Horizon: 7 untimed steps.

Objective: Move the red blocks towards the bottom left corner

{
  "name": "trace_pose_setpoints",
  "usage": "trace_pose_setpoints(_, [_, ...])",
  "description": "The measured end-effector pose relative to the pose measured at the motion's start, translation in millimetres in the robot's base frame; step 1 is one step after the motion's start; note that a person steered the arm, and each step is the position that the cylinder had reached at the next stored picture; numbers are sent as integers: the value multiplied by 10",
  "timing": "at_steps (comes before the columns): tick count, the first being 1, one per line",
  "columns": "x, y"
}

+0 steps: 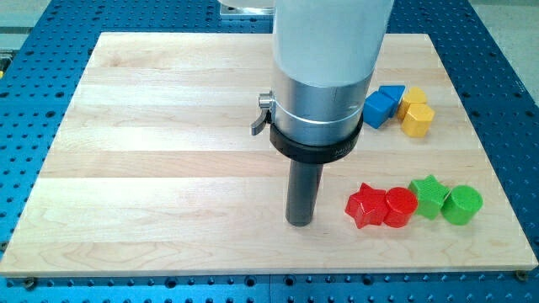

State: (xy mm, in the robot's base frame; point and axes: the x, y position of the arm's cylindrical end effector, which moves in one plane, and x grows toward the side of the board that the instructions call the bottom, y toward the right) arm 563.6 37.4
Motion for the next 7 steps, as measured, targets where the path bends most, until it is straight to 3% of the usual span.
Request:
trace_pose_setpoints(2, [49, 79])
trace_pose_setpoints(3, [-183, 147])
trace_pose_setpoints(6, [-915, 1603])
trace_pose_setpoints(7, [-640, 2501])
